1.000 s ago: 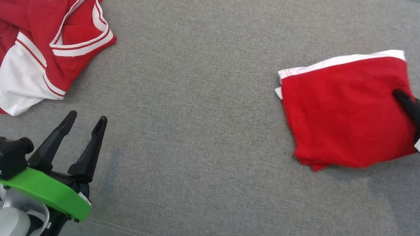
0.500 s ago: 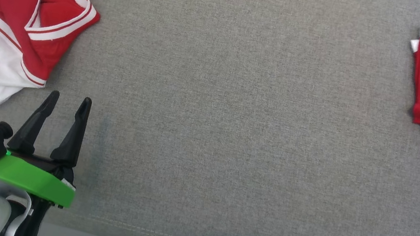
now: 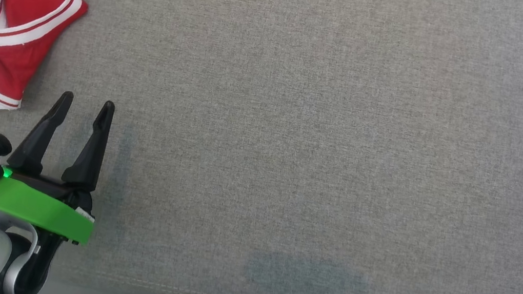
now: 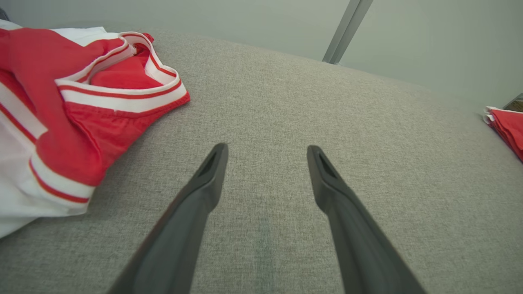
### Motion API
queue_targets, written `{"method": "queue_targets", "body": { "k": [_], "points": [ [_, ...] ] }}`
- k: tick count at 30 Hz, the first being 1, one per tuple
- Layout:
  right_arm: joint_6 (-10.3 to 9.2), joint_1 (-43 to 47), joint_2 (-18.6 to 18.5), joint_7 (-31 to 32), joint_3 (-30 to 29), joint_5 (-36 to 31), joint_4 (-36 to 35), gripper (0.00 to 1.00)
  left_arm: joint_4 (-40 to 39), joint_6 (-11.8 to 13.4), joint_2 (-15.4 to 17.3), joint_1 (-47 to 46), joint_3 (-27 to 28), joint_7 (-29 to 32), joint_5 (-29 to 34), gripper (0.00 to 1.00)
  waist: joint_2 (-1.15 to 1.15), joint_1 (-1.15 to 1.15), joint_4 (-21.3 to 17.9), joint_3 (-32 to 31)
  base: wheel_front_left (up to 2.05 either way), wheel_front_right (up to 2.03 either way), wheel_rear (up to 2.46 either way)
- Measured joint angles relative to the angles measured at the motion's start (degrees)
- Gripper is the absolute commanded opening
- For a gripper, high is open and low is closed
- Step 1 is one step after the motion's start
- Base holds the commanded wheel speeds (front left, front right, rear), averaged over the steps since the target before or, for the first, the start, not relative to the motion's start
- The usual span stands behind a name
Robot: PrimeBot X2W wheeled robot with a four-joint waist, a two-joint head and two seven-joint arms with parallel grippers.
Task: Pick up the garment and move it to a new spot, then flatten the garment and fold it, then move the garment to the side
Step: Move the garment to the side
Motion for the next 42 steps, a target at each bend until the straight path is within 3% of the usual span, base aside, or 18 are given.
{"method": "queue_targets", "body": {
  "k": [1,2,12,24,30,37,42],
  "points": [
    [-0.03,0.0,0.0,-0.8,-0.1,-0.9,0.2,0.65,0.0,0.0,0.0,-0.4,0.0,0.0,0.0,1.00,0.00,0.00,-0.1,0.1,0.00,0.00,0.00],
    [-0.04,0.1,0.0,-1.6,-0.2,-1.8,0.3,1.00,-0.1,0.0,0.0,-0.6,0.0,0.0,-0.1,1.00,0.00,0.00,-0.1,0.1,0.00,0.00,0.00],
    [-0.05,2.1,2.6,-7.5,-2.2,-5.2,2.7,1.00,1.4,0.0,-0.2,-0.6,2.2,-0.2,-1.4,1.00,0.00,0.00,-1.3,-1.4,0.00,0.00,0.00],
    [-0.04,3.3,9.8,-26.0,-2.0,-6.4,-10.3,1.00,5.8,0.0,1.4,-0.6,6.9,-1.3,-0.9,1.00,0.00,0.00,-3.1,-5.9,0.00,0.00,0.00],
    [0.11,10.1,15.0,-32.9,2.3,-8.7,-15.4,1.00,7.4,0.0,0.7,1.1,8.2,-1.9,-0.9,1.00,0.00,0.00,-4.3,-9.6,0.00,0.00,0.00],
    [0.03,19.1,21.8,-38.3,8.2,-10.2,-17.9,1.00,9.7,-0.1,-0.4,5.6,5.7,-2.1,-0.1,1.00,0.00,-0.01,-5.8,-14.6,0.00,0.00,0.00],
    [0.03,24.5,24.5,-41.2,9.9,-11.8,-18.1,1.00,11.0,-0.3,-1.0,8.0,3.7,-2.1,1.6,1.00,0.00,-0.01,-6.8,-18.2,0.00,0.00,0.00]
  ]
}}
